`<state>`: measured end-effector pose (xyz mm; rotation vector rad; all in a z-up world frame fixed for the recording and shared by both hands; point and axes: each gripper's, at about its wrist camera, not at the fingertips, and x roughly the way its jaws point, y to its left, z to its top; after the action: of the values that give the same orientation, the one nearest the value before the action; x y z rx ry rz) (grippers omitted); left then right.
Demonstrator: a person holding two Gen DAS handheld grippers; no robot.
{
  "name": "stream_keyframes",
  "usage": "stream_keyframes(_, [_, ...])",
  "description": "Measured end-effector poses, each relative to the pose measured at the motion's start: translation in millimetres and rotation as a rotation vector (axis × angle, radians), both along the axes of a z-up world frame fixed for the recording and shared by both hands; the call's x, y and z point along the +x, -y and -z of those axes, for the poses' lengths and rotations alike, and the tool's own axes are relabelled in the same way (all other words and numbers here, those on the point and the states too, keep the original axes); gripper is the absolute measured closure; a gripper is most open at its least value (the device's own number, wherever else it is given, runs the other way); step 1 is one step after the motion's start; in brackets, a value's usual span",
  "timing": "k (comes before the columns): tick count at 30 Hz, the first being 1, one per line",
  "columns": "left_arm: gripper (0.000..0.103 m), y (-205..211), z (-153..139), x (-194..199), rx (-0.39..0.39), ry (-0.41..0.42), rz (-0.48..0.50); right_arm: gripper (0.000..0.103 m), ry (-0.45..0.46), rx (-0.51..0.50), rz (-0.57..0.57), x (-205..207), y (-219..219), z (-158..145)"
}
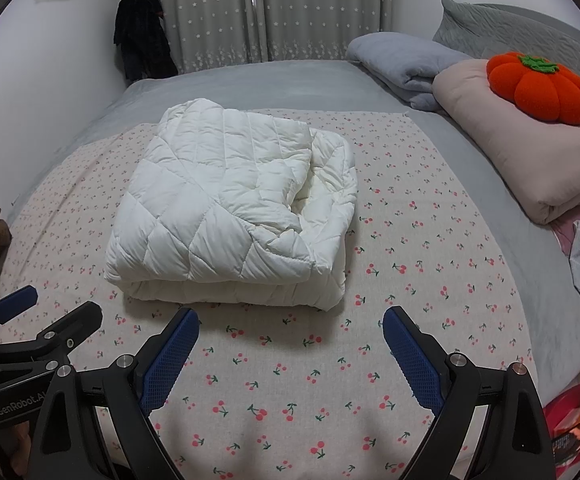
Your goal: Fold large clothes
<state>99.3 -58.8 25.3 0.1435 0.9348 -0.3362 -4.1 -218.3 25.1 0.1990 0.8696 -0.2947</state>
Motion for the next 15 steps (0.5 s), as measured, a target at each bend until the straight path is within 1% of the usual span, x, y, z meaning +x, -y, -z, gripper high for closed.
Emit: stream_keyframes(15, [0.001,-0.8,1.1,-1.4,-0.005,-0.003,-0.007,0.008,0.001,0.000,0.007,-0.8,-1.5,-0.6])
